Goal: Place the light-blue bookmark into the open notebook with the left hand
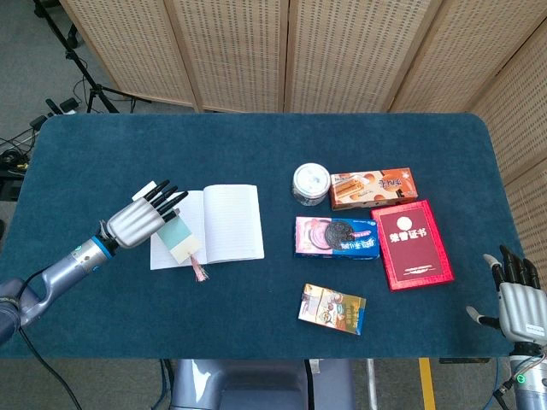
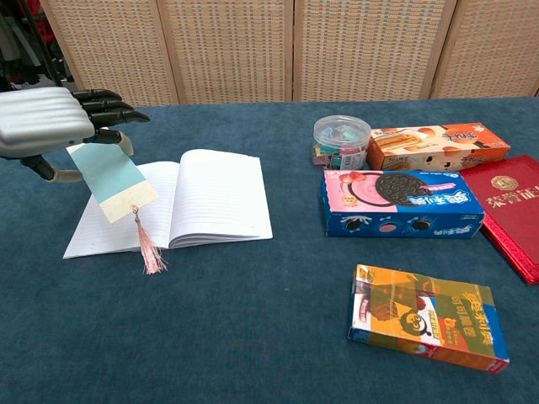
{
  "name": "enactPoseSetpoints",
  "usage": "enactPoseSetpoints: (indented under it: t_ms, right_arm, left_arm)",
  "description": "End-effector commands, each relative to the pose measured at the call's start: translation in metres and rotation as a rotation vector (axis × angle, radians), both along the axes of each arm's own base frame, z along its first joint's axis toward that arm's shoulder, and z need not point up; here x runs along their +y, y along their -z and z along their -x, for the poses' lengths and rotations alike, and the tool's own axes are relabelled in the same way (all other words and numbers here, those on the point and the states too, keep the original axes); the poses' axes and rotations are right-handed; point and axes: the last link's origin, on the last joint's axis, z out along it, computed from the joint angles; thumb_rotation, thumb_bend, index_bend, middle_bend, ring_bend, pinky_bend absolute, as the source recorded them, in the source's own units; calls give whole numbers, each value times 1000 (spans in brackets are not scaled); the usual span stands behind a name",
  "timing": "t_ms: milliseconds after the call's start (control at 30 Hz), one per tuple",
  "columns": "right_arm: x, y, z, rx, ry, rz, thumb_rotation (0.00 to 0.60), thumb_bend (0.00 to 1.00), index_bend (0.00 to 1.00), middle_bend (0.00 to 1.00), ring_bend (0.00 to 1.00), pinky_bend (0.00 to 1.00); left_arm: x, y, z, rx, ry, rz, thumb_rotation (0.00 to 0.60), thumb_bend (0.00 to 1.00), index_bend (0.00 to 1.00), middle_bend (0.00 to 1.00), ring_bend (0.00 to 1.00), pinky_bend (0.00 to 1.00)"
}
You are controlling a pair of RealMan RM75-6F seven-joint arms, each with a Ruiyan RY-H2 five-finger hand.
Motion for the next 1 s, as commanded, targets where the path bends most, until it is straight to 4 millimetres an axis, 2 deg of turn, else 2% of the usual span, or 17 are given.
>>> enactPoseSetpoints:
  t_ms: [33,500,1000]
  right_arm:
    - [-1,1,1,2,3,-1,600,105,122,0,0,0]
    - [-4,5,2,14,17,-10,600,105,122,0,0,0]
    - [-7,7,5,23,32,-13,600,105,122,0,0,0]
  left_arm:
    - [1,3,0,3,28,10,600,286,385,0,0,0]
    - [7,11,5,48,62,37,600,286,385,0,0,0]
    - [13,16,-4,89,146,52,600,287,385,0,0,0]
